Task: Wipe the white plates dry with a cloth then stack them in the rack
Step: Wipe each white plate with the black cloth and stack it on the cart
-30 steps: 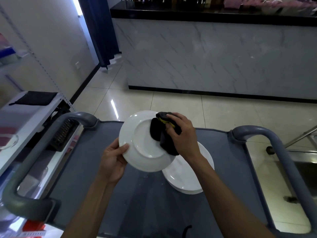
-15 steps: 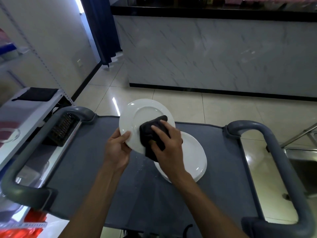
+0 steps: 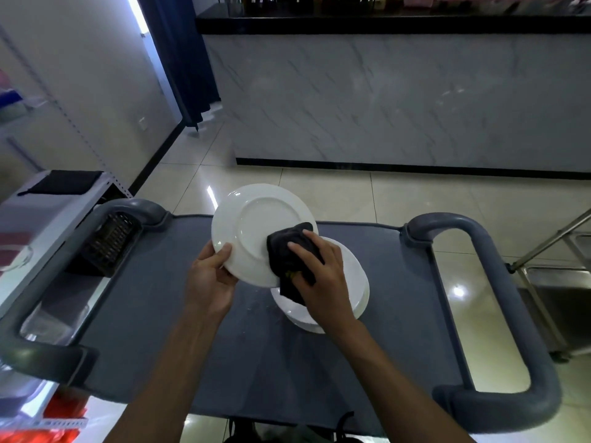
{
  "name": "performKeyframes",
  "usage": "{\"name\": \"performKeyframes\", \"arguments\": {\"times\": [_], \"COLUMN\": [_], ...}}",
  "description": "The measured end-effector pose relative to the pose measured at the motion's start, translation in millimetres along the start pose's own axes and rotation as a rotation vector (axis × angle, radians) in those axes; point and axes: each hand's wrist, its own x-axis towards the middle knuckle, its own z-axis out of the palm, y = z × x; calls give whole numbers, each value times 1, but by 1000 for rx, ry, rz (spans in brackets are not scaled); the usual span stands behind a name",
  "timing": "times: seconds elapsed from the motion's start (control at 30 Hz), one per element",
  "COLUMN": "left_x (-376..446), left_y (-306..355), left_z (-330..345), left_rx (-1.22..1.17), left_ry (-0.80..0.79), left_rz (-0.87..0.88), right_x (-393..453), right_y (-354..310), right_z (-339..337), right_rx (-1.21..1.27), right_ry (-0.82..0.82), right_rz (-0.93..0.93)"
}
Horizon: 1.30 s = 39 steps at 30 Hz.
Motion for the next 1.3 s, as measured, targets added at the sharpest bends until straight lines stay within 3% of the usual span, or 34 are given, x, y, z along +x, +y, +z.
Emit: {"name": "performKeyframes", "arguments": {"times": [0.2, 0.43, 0.8, 1.03, 1.3], "left_x": [-1, -7, -16, -17, -23], "left_y": [0, 1, -3, -8, -5], "left_z": [0, 1, 30, 30, 26], "left_rx": [29, 195, 356, 413, 404], "left_ry": [-95, -220, -299, -330, -299], "left_rz": [-19, -46, 82, 201, 235], "right_x": [24, 56, 86, 81, 84], "right_y": [14, 25, -7, -38, -12], "right_z": [-28, -51, -45, -31, -49], "right_rx": [108, 120, 16, 5, 21], "right_ry": [71, 45, 9, -104, -23], "right_rz": [203, 259, 53, -138, 86]}}
